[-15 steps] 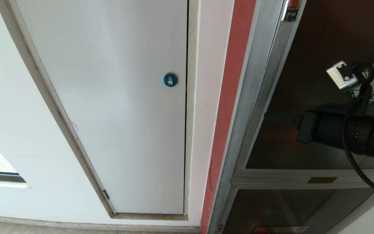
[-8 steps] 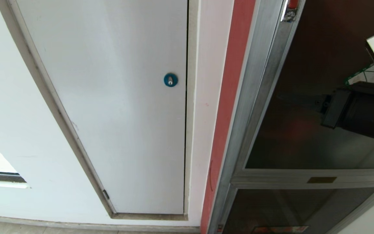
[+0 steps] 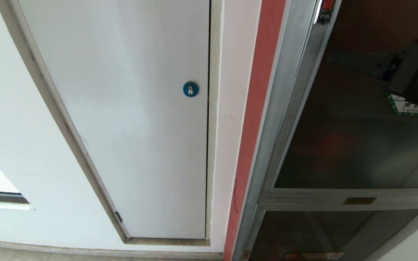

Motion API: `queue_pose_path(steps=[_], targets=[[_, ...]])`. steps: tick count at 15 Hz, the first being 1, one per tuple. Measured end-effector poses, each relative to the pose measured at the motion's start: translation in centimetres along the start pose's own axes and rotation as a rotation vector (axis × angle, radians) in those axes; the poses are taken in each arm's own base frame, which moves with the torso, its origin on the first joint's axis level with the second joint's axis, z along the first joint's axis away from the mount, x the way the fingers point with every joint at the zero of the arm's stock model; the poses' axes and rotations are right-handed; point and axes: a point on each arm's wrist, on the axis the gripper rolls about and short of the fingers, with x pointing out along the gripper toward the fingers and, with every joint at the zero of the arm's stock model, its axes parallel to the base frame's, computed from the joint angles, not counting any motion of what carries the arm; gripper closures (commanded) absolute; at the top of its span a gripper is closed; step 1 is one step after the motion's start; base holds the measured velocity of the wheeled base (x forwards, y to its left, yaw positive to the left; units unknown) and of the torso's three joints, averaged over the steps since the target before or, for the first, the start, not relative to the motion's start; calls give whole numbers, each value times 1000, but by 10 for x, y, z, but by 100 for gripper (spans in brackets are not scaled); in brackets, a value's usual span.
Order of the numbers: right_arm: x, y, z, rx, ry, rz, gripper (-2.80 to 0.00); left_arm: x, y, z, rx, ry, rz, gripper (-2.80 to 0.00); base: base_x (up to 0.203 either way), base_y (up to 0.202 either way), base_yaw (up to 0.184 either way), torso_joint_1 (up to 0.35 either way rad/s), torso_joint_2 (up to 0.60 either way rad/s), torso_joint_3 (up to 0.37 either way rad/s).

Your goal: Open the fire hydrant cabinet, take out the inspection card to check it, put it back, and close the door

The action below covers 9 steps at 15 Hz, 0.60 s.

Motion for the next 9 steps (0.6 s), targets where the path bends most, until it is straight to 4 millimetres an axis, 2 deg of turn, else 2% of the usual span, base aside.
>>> queue_pose_path(steps=[9], targets=[[2,10,39,-34,-85,37,0,0,0,0,0,0,0,0,0,0,0,0,0,0]])
